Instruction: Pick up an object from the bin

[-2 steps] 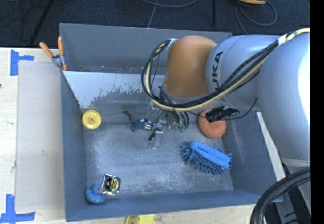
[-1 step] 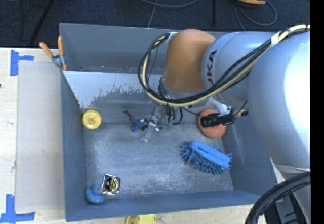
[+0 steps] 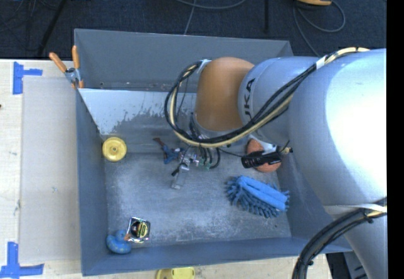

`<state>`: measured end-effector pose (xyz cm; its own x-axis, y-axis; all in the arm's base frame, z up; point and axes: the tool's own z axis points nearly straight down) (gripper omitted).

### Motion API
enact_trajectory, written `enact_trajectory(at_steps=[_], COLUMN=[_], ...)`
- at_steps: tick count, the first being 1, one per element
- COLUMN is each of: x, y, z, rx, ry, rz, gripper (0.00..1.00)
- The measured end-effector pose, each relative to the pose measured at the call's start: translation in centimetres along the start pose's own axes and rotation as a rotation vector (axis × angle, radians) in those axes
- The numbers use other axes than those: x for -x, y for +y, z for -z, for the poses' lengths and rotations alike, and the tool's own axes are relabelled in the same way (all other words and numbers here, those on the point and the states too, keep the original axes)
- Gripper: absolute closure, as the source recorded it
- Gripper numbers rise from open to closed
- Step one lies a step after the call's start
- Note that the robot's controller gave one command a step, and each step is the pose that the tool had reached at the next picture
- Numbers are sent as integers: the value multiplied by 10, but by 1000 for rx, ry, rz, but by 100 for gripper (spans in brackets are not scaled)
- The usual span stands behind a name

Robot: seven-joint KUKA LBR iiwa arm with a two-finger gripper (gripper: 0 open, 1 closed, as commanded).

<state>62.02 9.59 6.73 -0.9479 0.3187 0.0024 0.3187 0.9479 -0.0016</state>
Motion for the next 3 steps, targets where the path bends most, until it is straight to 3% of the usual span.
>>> enact_trajectory(at_steps=[1,3], x=[-10,-12], y=[15,14], z=[2,6], rx=[1,-2], ry=[-1,4], rz=[-251,-251], gripper=[100,100])
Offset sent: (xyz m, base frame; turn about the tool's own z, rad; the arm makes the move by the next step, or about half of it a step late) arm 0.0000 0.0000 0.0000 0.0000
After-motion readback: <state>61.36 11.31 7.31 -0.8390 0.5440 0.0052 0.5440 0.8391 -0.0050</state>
